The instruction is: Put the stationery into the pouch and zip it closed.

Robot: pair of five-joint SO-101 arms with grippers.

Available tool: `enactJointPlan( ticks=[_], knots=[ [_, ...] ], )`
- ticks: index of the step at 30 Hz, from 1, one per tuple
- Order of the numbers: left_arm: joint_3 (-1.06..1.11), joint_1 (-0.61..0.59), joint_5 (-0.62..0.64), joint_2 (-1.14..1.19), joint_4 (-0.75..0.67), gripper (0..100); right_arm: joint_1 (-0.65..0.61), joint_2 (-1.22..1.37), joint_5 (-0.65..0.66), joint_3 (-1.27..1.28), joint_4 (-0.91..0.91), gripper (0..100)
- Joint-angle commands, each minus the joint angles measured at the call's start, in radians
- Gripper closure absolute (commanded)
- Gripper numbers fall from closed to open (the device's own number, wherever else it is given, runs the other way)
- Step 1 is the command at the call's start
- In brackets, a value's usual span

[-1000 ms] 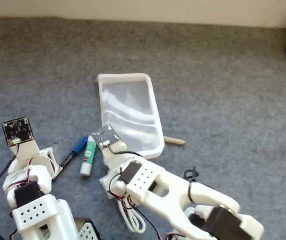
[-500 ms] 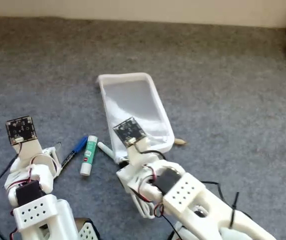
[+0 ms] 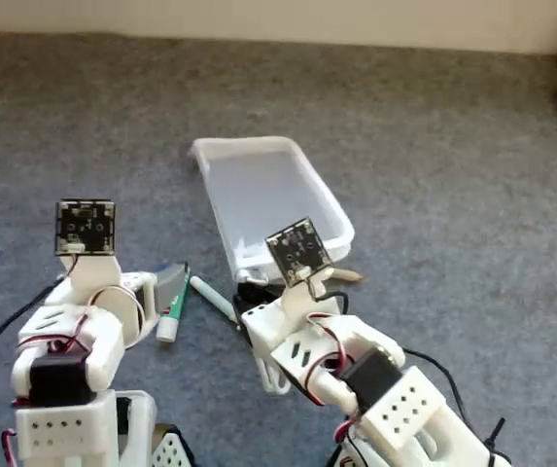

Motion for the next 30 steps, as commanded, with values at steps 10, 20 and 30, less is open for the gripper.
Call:
enactJointPlan(
  ticks=[10, 20, 30],
  knots=[
    [-0.217, 0.107, 0.157, -0.012, 0.011, 67, -0.004, -0.071, 0.133, -0.071, -0.159, 99.4],
    [-0.193, 0.197, 0.153, -0.012, 0.075, 67, -0.059, -0.076, 0.296, -0.058, -0.021, 99.4],
    [-0.11, 0.199, 0.133, -0.012, 0.041, 67, -0.061, -0.071, 0.302, -0.048, -0.01, 99.4]
  ],
)
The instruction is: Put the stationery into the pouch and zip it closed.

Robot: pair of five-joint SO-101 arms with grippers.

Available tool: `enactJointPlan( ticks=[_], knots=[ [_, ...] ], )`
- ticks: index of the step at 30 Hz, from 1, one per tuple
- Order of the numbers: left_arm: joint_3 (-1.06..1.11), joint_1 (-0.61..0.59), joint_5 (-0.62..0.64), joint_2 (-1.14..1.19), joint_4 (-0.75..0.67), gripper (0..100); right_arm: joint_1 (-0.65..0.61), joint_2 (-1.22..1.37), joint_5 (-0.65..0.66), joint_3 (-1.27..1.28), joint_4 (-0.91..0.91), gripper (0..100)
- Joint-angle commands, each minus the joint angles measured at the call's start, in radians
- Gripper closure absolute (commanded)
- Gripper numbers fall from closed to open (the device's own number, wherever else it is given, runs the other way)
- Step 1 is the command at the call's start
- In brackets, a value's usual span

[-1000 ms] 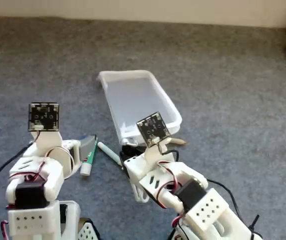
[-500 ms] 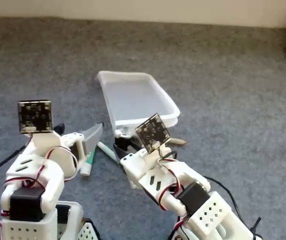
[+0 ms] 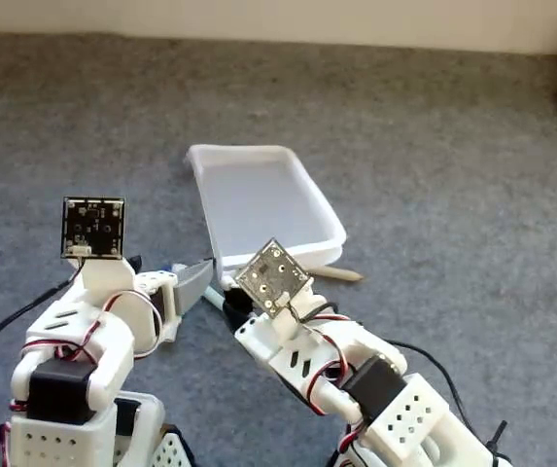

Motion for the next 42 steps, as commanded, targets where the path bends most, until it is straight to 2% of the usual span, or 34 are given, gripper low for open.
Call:
enactJointPlan(
  ticks=[1, 6, 15, 25, 29, 34, 42],
  knots=[
    [0.022, 0.019, -0.028, -0.005, -0.037, 67, -0.013, -0.027, 0.012, -0.05, 0.004, 99.4],
    [0.048, 0.093, -0.06, -0.005, -0.04, 67, -0.01, -0.027, 0.012, -0.048, 0.007, 99.4],
    [0.082, 0.102, -0.06, -0.005, -0.041, 67, -0.013, -0.031, 0.012, -0.059, 0.12, 99.4],
    [0.219, 0.153, -0.112, -0.005, -0.199, 67, -0.012, -0.031, 0.011, -0.061, 0.182, 99.4],
    [0.2, 0.151, -0.112, -0.005, -0.161, 67, -0.008, -0.033, 0.006, -0.076, 0.136, 99.4],
    [0.131, 0.153, -0.112, -0.005, -0.041, 67, -0.008, -0.033, 0.006, -0.085, 0.105, 99.4],
    [0.13, 0.162, -0.115, -0.005, -0.026, 67, -0.007, -0.033, 0.005, -0.087, 0.065, 99.4]
  ],
)
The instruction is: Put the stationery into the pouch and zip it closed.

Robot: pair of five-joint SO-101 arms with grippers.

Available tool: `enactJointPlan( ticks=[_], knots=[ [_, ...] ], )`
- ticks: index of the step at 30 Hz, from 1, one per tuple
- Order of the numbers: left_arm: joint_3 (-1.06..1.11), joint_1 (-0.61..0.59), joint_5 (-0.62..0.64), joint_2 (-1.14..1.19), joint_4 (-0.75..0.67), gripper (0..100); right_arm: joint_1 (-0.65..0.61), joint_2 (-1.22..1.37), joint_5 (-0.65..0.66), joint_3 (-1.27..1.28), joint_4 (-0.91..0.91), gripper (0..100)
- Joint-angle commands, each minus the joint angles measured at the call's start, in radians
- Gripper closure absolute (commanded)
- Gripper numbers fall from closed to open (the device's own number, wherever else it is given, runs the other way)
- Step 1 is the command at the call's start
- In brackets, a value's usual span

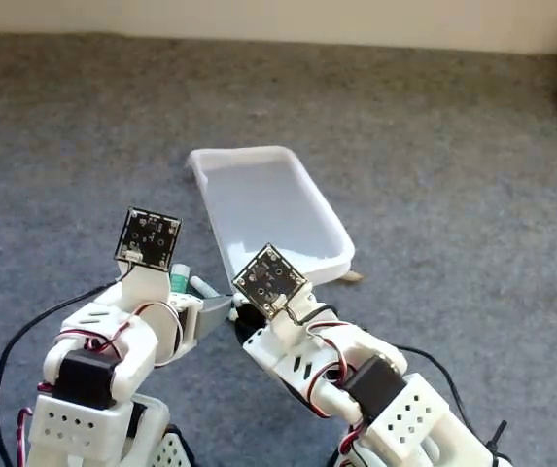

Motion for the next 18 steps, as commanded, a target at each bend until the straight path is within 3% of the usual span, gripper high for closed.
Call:
enactJointPlan(
  ticks=[1, 8, 18],
  knots=[
    [-0.05, 0.025, -0.011, -0.005, 0.006, 67, -0.007, -0.033, 0.005, -0.082, -0.084, 99.4],
    [-0.05, 0.025, -0.006, -0.005, -0.002, 67, -0.008, -0.033, -0.11, -0.084, -0.111, 99.4],
    [-0.045, 0.016, 0.086, -0.005, -0.043, 67, -0.015, -0.033, -0.114, -0.079, -0.108, 99.4]
  ],
)
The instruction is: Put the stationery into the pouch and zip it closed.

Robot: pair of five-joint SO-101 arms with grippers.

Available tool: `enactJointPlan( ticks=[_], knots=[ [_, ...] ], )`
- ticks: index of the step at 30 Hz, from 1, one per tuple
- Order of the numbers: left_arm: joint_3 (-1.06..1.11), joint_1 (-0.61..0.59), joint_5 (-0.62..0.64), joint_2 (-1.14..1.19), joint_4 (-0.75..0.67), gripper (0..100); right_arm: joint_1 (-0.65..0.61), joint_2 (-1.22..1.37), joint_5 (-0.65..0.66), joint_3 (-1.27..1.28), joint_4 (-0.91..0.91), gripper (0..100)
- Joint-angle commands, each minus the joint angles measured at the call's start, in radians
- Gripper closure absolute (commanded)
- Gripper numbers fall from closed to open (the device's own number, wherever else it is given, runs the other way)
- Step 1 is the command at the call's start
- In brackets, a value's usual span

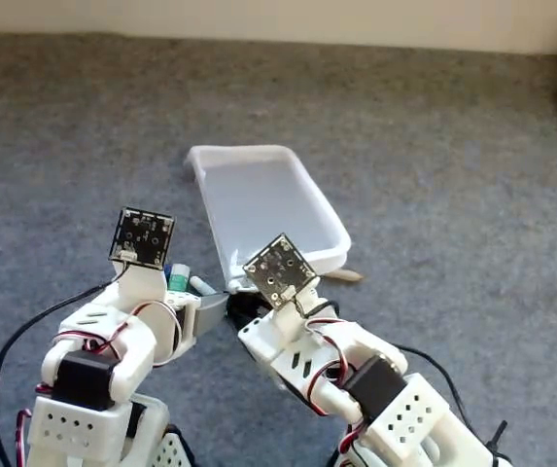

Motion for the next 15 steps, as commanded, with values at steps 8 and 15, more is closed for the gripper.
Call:
enactJointPlan(
  ticks=[8, 15],
  knots=[
    [0.027, -0.039, 0.049, -0.002, -0.173, 67, -0.01, -0.033, -0.009, -0.077, -0.019, 99.4],
    [0.028, -0.085, 0.049, -0.002, -0.18, 67, -0.008, -0.033, -0.006, -0.084, 0.076, 99.4]
  ],
)
